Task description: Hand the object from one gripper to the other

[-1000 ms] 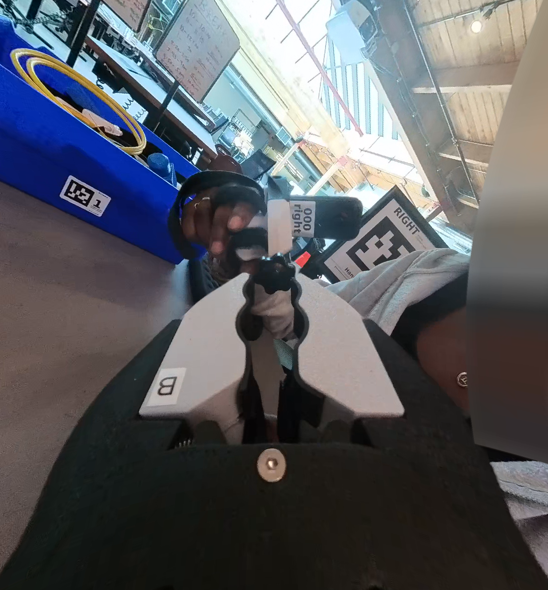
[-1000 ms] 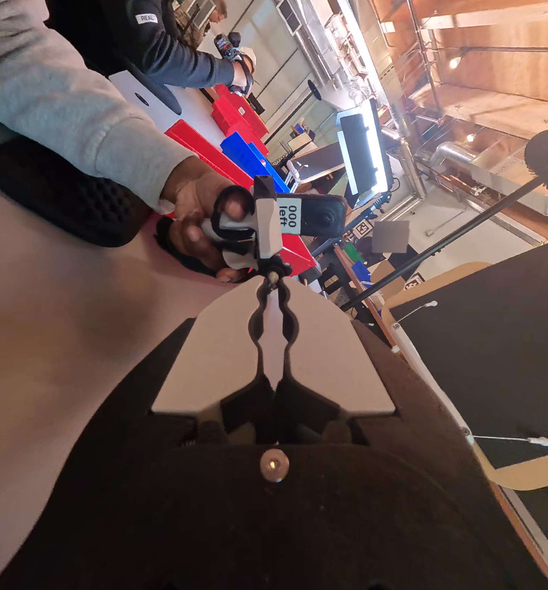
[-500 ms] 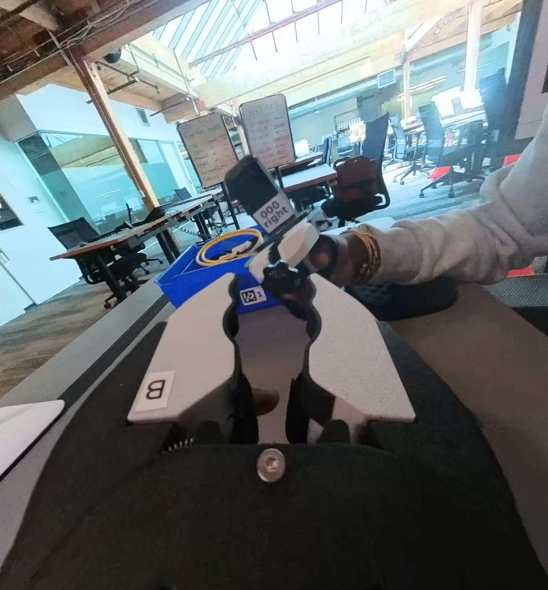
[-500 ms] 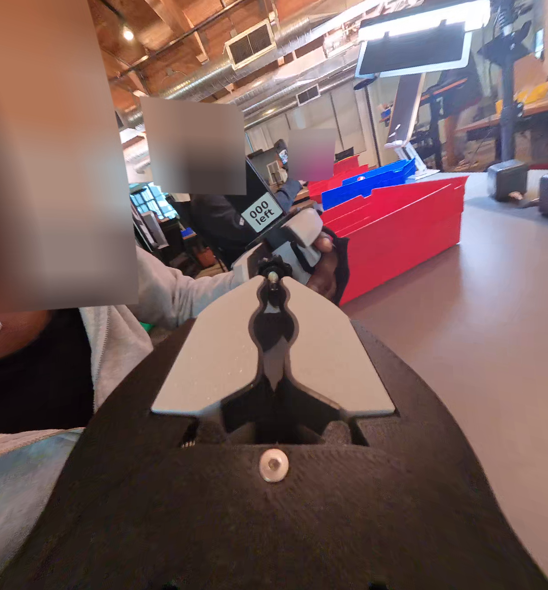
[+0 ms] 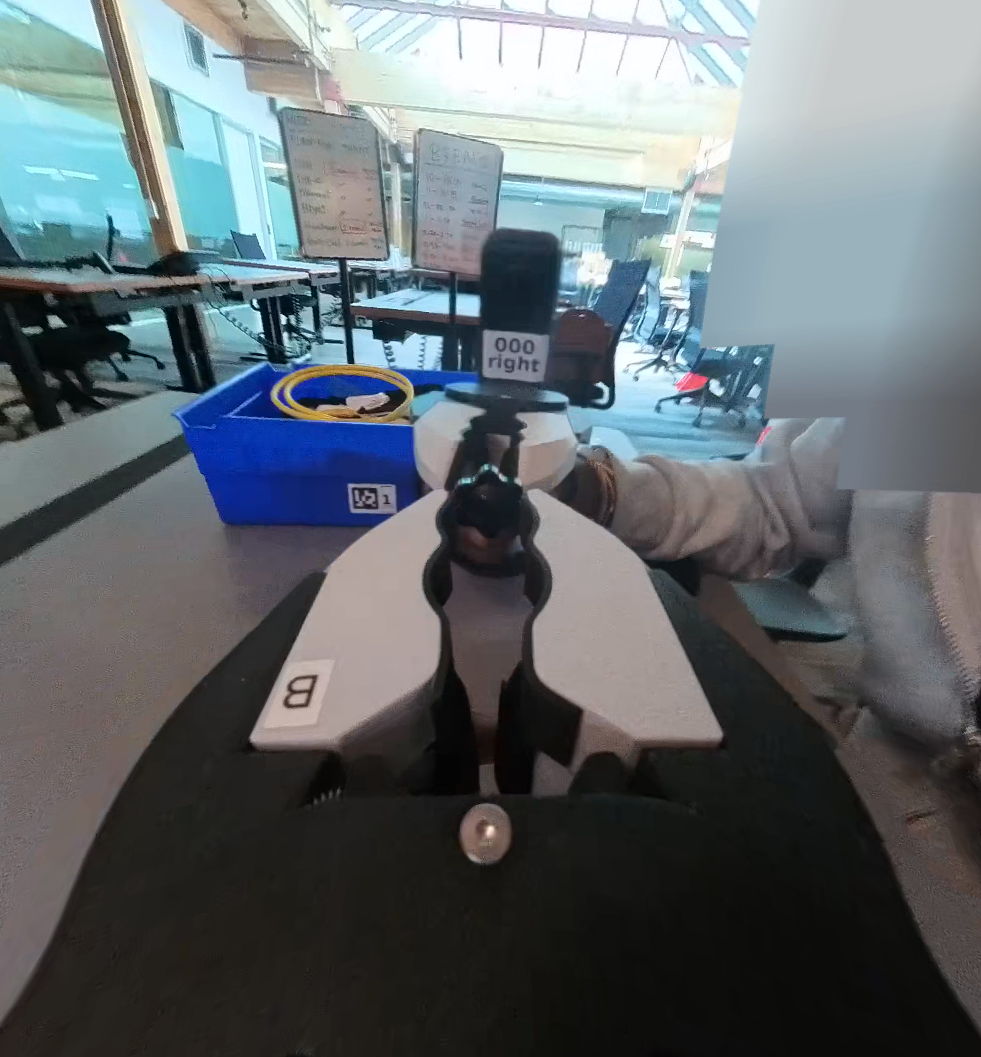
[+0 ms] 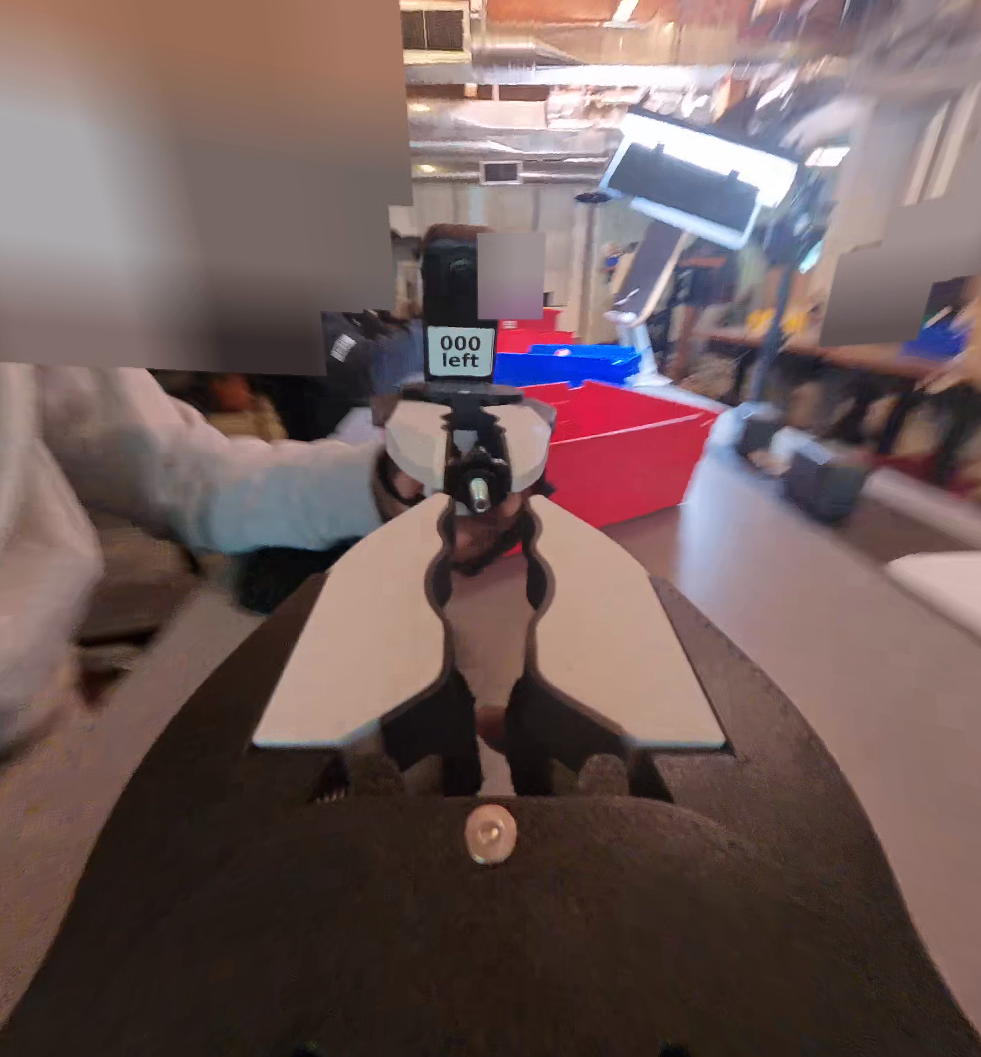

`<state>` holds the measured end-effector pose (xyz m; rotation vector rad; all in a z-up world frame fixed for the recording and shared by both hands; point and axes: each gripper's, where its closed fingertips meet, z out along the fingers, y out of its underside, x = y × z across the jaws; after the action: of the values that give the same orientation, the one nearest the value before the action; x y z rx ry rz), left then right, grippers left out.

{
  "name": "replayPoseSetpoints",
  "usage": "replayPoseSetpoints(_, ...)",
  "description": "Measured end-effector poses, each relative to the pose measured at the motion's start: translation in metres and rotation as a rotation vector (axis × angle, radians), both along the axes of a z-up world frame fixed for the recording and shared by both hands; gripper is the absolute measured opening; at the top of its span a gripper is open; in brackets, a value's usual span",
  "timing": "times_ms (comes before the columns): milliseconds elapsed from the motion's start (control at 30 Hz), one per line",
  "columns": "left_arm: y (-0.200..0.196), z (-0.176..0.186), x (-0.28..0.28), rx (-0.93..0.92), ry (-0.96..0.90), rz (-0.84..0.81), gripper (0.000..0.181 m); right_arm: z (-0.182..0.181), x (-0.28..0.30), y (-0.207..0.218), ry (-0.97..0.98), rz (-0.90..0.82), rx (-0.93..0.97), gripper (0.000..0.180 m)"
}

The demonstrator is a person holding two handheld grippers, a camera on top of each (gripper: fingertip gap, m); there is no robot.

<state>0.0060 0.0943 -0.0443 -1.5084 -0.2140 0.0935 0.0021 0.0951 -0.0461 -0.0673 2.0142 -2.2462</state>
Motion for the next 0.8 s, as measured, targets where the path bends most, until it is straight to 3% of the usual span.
replayPoseSetpoints(167, -0.003, 0.002, 0.003, 0.099, -0.29, -0.127, 0.02, 0.01, 0.006, 0.006, 0.468, -0.179, -0.016, 0.02)
replayPoseSetpoints(433, -0.001, -0.001, 0.006, 0.106, -0.388, -0.178, 0.02, -0.002, 0.009, -0.001, 0.674, -0.231, 0.056, 0.011)
replayPoseSetpoints(633, 0.0, 0.0, 0.005, 0.09, -0.293, -0.161, 0.023, -0.001, 0.009, -0.002, 0.52, -0.177, 0.055, 0.006)
replayPoseSetpoints(700, -0.002, -0.002, 0.002, 0.045, -0.138, -0.093, 0.04, 0.001, 0.006, -0.002, 0.329, -0.123, 0.05, 0.006)
replayPoseSetpoints(800, -0.004, -0.002, -0.003, -0.031, 0.124, 0.023, 0.044, 0.002, -0.001, 0.0, -0.005, -0.024, 0.031, 0.005)
